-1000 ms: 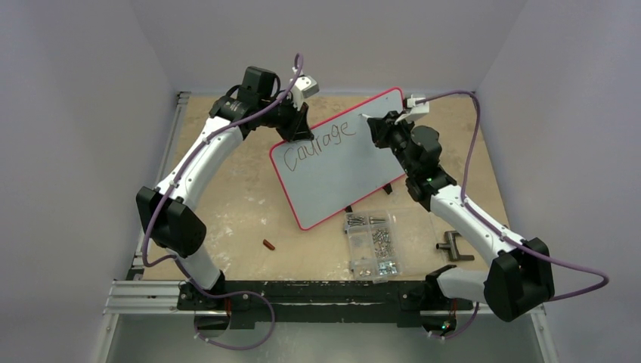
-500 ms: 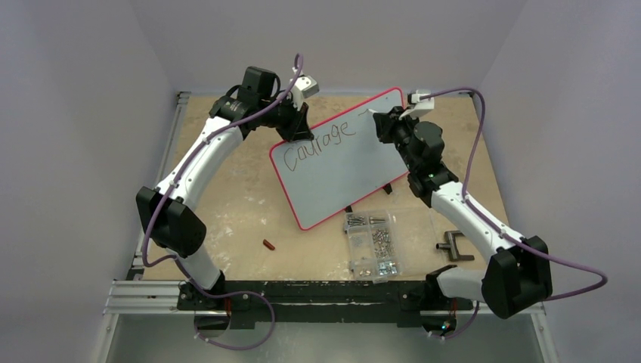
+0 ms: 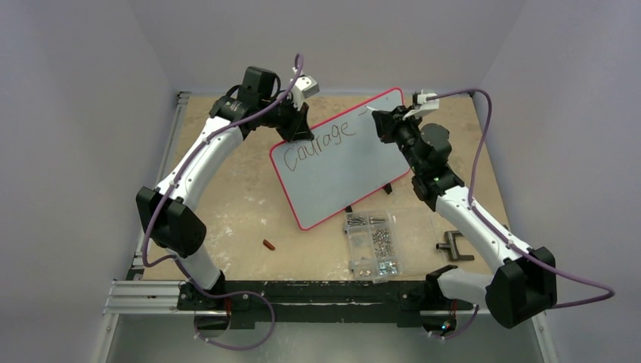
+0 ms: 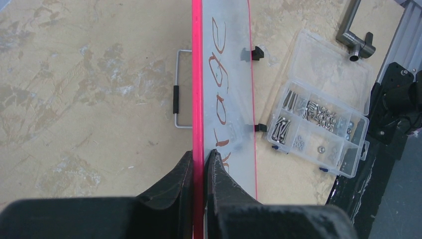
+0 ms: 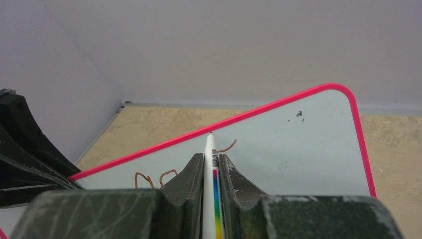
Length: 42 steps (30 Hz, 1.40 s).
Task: Write a sentence on the whiteboard
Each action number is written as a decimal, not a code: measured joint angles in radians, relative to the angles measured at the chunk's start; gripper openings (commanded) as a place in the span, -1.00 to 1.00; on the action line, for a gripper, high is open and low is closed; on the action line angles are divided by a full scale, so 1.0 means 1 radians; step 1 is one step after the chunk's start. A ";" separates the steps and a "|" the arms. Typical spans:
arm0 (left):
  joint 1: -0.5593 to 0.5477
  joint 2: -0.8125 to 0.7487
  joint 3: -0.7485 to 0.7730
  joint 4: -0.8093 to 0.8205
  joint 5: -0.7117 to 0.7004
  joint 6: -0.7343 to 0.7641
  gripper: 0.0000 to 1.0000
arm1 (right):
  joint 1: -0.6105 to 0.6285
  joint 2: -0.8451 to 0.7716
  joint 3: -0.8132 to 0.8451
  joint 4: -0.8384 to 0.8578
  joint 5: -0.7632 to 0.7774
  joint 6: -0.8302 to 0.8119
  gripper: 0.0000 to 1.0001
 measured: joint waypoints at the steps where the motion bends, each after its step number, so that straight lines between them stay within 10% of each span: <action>1: 0.000 0.000 0.001 -0.001 0.000 0.000 -1.00 | 0.000 0.004 0.000 0.000 -0.001 0.003 -1.00; 42: -0.005 -0.002 0.003 -0.010 -0.016 -0.005 -1.00 | 0.000 0.034 -0.073 -0.004 -0.001 0.021 -1.00</action>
